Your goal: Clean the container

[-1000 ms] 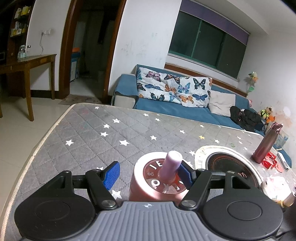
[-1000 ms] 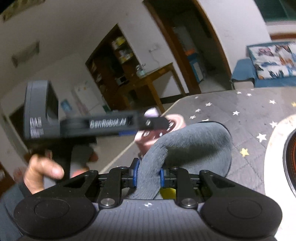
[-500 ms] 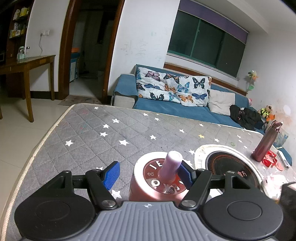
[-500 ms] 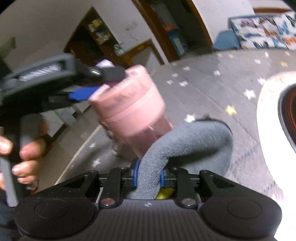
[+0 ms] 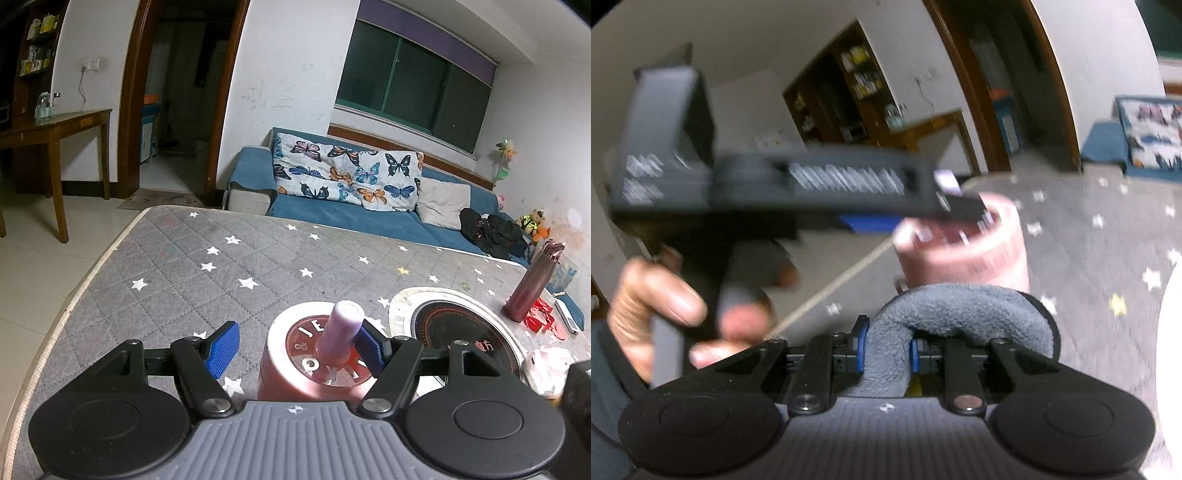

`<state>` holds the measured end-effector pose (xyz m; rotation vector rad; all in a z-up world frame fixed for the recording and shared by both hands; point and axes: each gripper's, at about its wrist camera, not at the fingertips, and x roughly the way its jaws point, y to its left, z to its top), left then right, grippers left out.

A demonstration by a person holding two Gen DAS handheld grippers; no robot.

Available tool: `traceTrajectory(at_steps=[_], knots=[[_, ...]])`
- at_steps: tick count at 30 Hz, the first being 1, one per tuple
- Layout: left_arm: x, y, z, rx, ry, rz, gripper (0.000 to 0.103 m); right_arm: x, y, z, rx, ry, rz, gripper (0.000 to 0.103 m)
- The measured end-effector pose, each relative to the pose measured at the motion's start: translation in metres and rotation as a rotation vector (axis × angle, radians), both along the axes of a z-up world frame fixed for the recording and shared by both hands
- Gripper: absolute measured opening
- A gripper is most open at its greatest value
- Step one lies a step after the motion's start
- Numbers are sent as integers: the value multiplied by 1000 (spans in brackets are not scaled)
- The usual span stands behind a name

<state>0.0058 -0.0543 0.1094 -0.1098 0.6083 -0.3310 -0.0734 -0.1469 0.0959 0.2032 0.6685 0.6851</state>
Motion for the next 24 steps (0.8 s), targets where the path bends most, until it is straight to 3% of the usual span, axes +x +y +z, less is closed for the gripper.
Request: traceTrajectory(at_steps=[5,10,13,18,22,24], knots=[[-2,0,0,3,-4,1,72,10,-16,-23,10,109,-55,21],[-4,0,0,11,-8,8,74,8,-35,-28,63,178,-101,29],[-4,-1,0,16,-14,11,74,2,-45,-27,121,218,-124,42],[-8,-3,1,29,-23,22,74,3,-70,-28,297,311,-186,43],[-14,-5,0,43,-31,33,82,15,-85,-40,433,386,-250,40],[-16,-6,-1,47,-35,34,86,23,-89,-54,484,429,-284,19]])
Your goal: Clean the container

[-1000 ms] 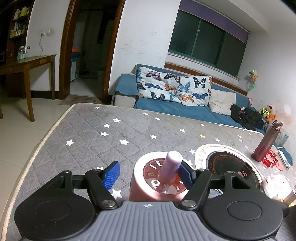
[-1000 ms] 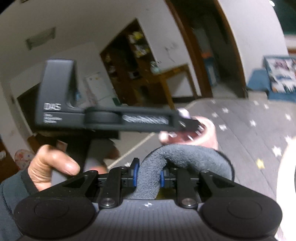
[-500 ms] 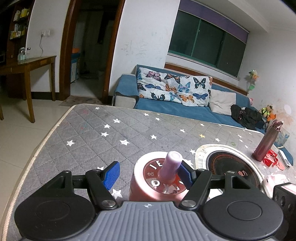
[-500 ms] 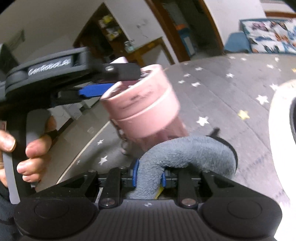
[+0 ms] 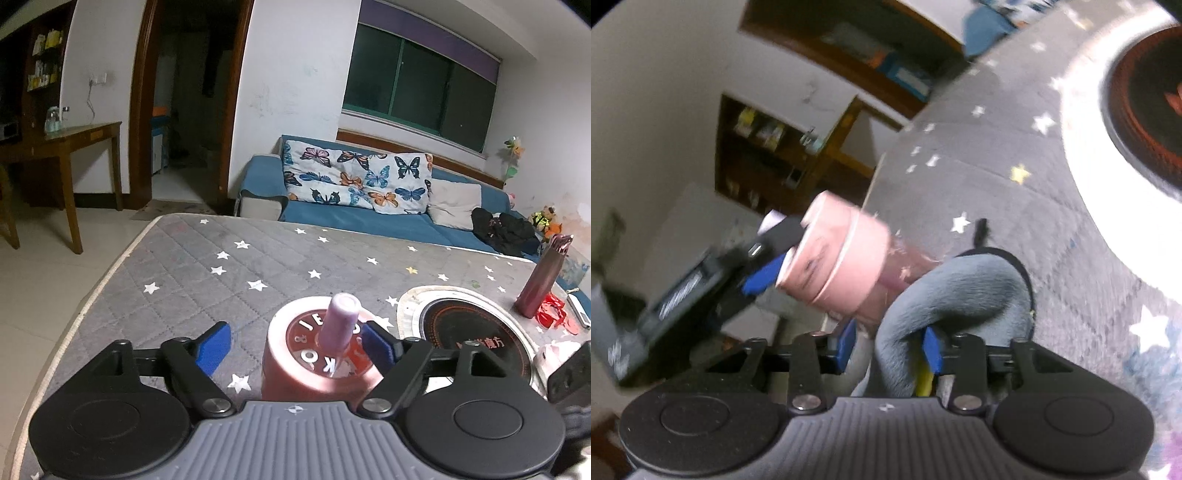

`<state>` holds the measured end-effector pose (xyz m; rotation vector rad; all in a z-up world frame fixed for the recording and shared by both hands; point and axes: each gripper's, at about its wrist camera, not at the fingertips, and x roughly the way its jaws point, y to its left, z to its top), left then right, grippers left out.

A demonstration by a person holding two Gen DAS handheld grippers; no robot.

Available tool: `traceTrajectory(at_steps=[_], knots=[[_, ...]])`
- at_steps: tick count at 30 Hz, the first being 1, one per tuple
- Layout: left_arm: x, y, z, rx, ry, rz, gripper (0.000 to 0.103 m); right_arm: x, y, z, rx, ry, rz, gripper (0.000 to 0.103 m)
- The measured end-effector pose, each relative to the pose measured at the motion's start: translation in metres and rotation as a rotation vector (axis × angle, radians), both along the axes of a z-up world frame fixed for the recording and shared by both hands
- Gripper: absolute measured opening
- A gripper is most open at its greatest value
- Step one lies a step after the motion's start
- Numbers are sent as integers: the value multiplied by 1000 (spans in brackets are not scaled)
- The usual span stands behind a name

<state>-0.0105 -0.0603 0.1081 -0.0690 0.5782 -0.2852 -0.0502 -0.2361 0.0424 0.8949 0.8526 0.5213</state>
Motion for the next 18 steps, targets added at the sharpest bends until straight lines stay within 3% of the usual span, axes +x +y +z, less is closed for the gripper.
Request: traceTrajectory(at_steps=[3,10,16,18], knots=[[-2,0,-2,-3,-4,-5,90,9,-2,-10,29,15,-24,13],[-10,2,-2,-18,-15,-33,90,26,-14,14,60,-78,-78,12],[-8,-7,-10,8,4,-64,88,58,-21,33,180,-141,-88,12],[-6,-9,-14,15,16,-73,82,71,-19,34,238,-142,-74,12]])
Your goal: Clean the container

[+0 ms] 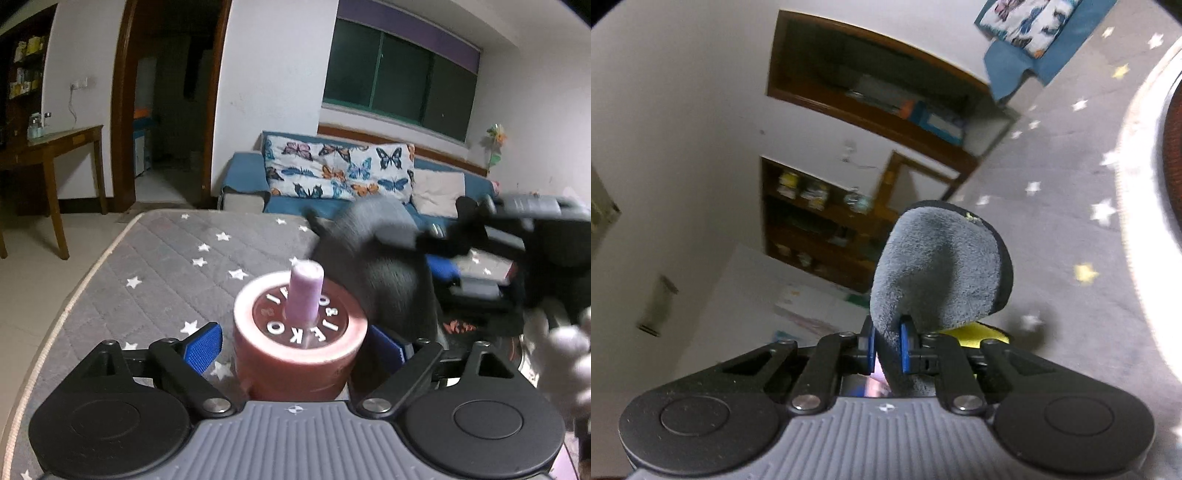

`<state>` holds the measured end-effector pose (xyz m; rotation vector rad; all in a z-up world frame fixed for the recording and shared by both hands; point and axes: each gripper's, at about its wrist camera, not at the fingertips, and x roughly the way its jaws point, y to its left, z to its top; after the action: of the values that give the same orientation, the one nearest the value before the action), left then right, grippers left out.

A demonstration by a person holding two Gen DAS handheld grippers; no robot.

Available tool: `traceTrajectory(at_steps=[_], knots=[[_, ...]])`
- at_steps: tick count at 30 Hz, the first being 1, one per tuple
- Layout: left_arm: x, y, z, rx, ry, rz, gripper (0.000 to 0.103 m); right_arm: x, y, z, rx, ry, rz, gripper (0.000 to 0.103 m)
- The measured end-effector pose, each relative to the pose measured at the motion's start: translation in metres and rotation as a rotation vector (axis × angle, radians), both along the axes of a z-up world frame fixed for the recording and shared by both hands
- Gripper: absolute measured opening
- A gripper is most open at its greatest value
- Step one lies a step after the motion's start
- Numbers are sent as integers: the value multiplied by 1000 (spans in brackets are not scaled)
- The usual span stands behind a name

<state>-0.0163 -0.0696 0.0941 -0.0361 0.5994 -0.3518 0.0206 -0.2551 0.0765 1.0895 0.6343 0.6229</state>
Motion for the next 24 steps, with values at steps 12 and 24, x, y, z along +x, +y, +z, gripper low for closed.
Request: traceTrajectory(at_steps=[12,24], knots=[[-2,-3,-6,42,-26,-29,82,47,11,-41,21,106,-48,12],[1,-4,-4,44,-8,-35,83,49,35,-73,-270,159,27,12]])
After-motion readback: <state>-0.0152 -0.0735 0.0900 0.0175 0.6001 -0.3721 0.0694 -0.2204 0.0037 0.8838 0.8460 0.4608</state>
